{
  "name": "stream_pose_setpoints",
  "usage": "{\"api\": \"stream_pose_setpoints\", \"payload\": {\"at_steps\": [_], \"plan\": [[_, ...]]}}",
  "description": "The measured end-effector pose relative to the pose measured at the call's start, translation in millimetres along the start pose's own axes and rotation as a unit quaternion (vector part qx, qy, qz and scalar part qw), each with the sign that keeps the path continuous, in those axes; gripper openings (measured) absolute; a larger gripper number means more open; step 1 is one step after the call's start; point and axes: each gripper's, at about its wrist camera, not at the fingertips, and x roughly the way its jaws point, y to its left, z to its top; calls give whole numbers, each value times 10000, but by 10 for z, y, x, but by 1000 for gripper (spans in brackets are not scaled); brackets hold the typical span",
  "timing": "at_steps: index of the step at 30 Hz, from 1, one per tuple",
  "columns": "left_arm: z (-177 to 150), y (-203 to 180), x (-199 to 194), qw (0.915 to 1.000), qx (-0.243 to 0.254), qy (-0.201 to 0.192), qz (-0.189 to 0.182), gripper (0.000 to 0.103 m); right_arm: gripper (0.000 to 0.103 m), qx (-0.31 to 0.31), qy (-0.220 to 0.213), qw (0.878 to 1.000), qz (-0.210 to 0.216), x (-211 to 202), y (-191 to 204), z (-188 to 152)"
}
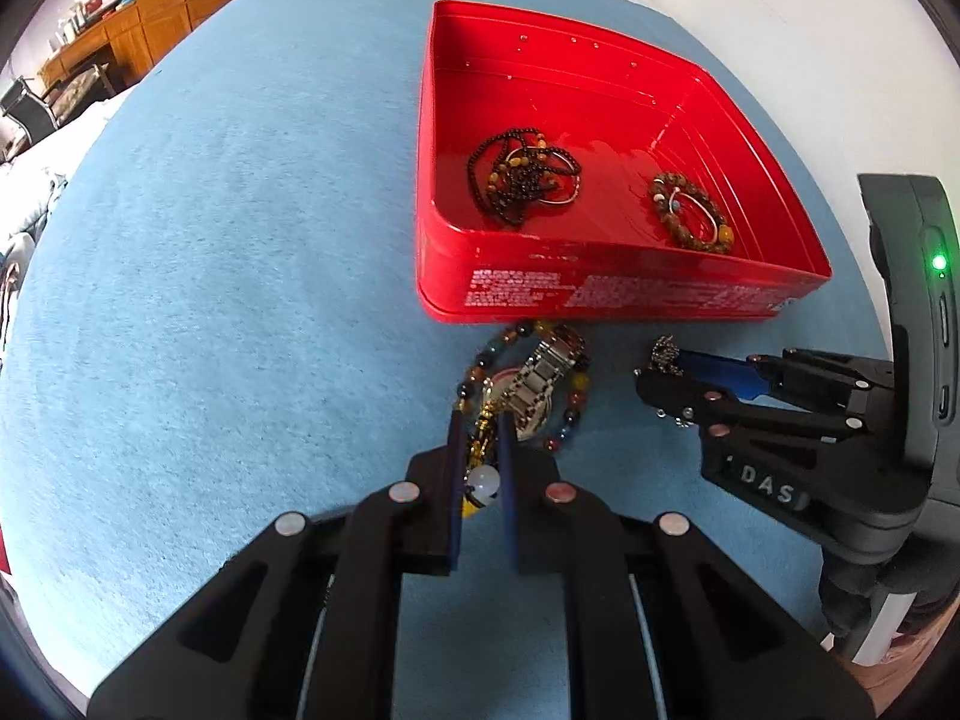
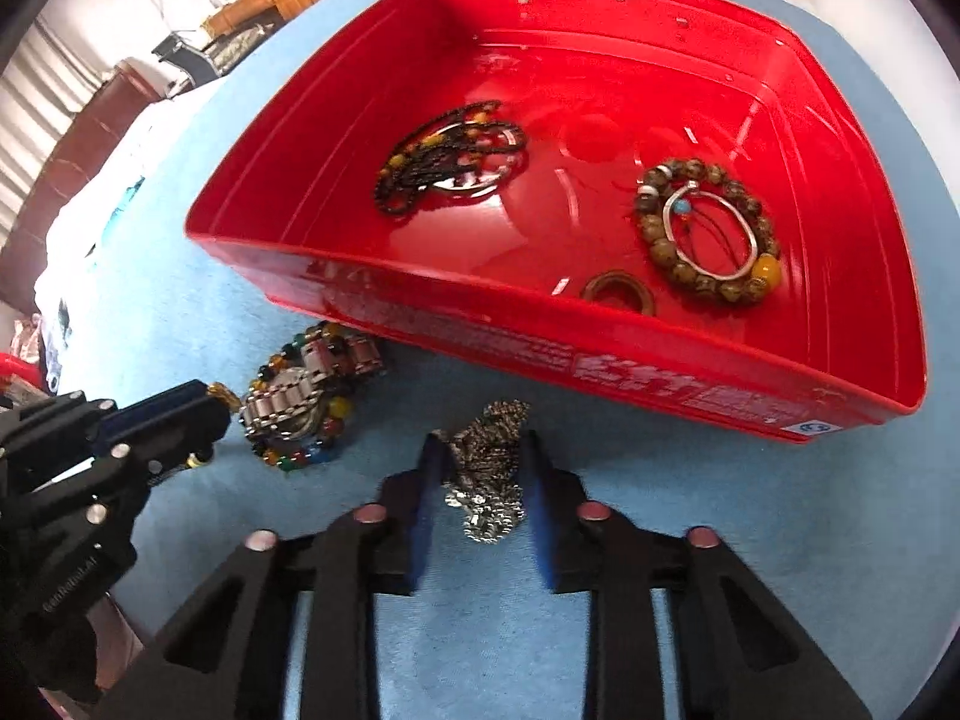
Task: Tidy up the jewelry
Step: 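Grasp the silver chain with the right tool, then carry the cord into the red box with the left tool while the right tool carries the silver chain in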
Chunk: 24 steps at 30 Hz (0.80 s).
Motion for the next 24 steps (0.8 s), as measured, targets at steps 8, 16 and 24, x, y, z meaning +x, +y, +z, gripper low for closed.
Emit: {"api": "stream_pose_setpoints", "payload": {"at_steps": [8, 16, 24], "plan": [[-32, 15, -49, 10000, -52, -36, -7, 8, 15, 127, -22, 9995, 295, -147, -113, -136], [-115, 0, -321, 9996, -49, -286, -69, 8, 15, 191, -359, 9979, 512, -532, -302, -328], [-169, -66, -729, 9973, 18, -711, -207, 8, 15, 82, -732, 9963, 453, -977, -243, -368]]}}
